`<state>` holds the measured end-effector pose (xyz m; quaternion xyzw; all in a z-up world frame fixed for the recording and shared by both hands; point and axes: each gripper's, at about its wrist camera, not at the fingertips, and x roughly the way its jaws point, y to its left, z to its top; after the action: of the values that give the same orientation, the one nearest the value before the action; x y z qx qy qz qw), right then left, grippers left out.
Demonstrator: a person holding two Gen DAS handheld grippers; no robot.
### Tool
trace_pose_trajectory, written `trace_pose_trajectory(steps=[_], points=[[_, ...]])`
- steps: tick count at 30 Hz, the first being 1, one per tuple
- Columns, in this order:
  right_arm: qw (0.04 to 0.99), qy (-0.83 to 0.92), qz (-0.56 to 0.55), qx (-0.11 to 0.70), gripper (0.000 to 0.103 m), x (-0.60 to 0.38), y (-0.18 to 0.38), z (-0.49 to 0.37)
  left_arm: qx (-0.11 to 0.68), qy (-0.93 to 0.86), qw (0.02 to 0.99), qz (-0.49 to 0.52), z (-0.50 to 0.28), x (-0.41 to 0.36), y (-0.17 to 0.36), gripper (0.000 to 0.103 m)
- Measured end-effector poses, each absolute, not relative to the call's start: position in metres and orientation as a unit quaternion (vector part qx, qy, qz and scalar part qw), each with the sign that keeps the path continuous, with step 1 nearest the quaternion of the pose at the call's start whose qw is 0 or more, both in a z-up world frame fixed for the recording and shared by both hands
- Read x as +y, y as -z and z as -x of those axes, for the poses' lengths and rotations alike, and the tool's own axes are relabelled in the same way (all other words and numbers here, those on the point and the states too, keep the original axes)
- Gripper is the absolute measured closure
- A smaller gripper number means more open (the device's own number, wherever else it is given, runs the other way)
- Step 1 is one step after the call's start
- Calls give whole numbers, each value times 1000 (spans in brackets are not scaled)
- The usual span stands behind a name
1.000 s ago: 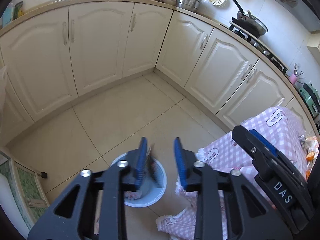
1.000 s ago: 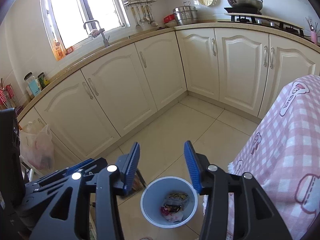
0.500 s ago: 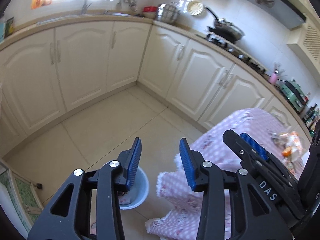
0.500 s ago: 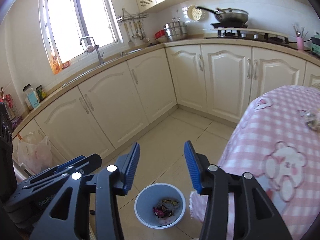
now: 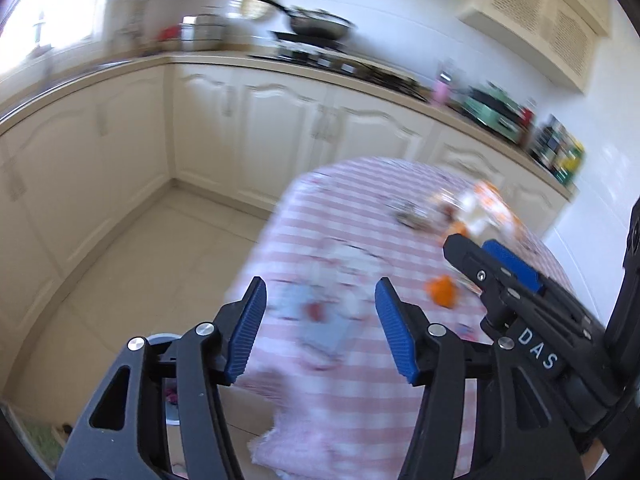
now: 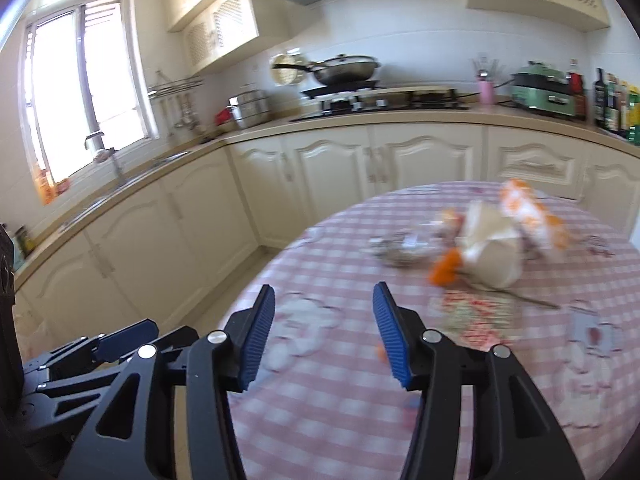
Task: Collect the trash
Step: 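Move both tools back over the table toward the remaining trash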
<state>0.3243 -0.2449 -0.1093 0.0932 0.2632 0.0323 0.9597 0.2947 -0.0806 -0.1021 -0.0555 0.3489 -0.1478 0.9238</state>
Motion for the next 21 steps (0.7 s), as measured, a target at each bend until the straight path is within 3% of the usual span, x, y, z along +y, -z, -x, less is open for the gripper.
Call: trace_pose_trajectory(steps=[11,21], points=[[937,56,-122,322,48,-352,143,-312,404,205,892,-3,-308,-189,131,48],[921,45,-162,351,48,-374,157,-322,427,196,882,-31,-332,-220,146,49]])
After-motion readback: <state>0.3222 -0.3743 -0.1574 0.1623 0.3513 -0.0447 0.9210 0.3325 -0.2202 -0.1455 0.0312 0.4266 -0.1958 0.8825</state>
